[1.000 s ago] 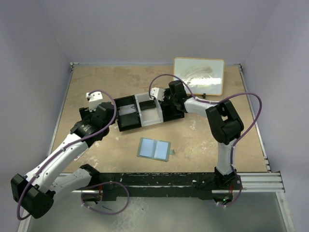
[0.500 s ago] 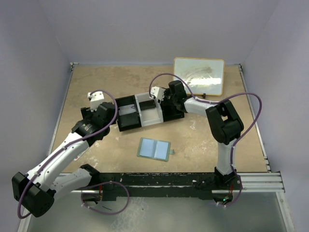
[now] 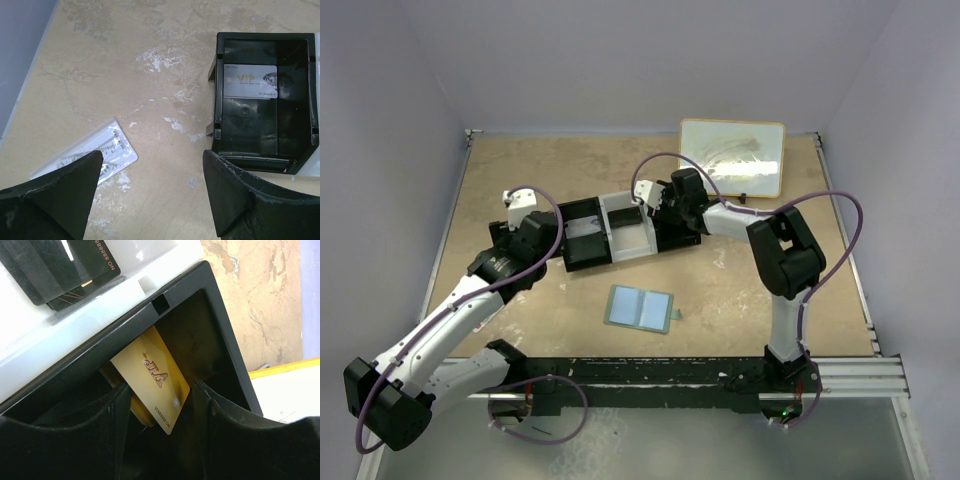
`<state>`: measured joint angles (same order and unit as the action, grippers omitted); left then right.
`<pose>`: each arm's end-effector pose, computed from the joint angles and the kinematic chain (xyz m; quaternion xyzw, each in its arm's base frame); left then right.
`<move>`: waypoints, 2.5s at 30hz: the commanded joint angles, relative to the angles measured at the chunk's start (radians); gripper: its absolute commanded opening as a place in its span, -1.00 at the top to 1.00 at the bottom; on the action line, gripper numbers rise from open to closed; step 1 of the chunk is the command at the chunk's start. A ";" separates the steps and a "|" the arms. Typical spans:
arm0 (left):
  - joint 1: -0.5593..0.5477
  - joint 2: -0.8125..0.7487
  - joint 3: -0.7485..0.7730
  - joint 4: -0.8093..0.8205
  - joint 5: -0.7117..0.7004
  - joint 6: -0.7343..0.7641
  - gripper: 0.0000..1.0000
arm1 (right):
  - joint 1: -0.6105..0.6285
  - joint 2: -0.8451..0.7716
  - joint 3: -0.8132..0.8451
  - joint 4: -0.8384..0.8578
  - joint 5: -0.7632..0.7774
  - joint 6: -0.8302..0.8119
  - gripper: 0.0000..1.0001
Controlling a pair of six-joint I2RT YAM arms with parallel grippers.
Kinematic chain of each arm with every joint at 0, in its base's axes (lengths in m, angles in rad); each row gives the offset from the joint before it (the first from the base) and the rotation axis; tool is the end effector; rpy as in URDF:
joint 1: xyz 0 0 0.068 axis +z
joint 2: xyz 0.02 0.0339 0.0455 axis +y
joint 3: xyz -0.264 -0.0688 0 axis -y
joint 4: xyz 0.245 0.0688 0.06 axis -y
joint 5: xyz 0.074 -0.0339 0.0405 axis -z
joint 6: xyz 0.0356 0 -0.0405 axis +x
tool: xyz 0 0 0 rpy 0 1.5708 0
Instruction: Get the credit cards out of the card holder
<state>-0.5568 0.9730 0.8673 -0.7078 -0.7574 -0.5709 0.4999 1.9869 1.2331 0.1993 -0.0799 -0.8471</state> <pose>0.1742 -0.0796 0.2930 -0.1428 0.8623 0.1068 0.4739 0.3843 0.2132 0.1734 -0.5597 0.6702 -0.0496 0.4849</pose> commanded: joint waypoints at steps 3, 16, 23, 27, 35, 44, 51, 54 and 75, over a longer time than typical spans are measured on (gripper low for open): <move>0.005 -0.010 -0.006 0.037 0.007 0.026 -0.57 | -0.006 -0.048 0.020 -0.003 -0.044 0.035 -0.12; 0.005 -0.002 -0.005 0.040 0.020 0.031 -0.56 | -0.016 -0.086 0.030 -0.075 -0.091 0.026 -0.16; 0.005 -0.002 -0.007 0.042 0.027 0.032 -0.56 | -0.020 -0.110 0.029 -0.082 -0.096 0.052 -0.16; 0.005 -0.002 -0.008 0.043 0.032 0.034 -0.56 | -0.020 -0.197 0.008 -0.016 -0.049 0.157 -0.16; 0.005 -0.012 -0.013 0.057 0.066 0.042 -0.55 | -0.020 -0.566 -0.119 -0.036 0.026 0.798 -0.40; 0.003 -0.005 -0.018 0.076 0.141 0.051 -0.55 | 0.009 -0.859 -0.504 -0.046 -0.098 1.478 -0.43; 0.003 0.005 -0.023 0.084 0.177 0.050 -0.55 | 0.287 -0.995 -0.632 -0.164 0.200 1.724 -0.43; 0.003 0.013 -0.026 0.086 0.234 0.028 -0.51 | 0.394 -0.981 -0.613 -0.228 0.288 1.791 -0.42; -0.333 0.153 -0.207 0.349 0.504 -0.292 -0.28 | 0.536 -0.876 -0.803 -0.093 0.232 2.066 -0.24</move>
<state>-0.8738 1.0988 0.6765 -0.4599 -0.2737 -0.8204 1.0492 1.1294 0.4374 0.0025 0.1734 1.2057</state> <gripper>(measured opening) 0.641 0.633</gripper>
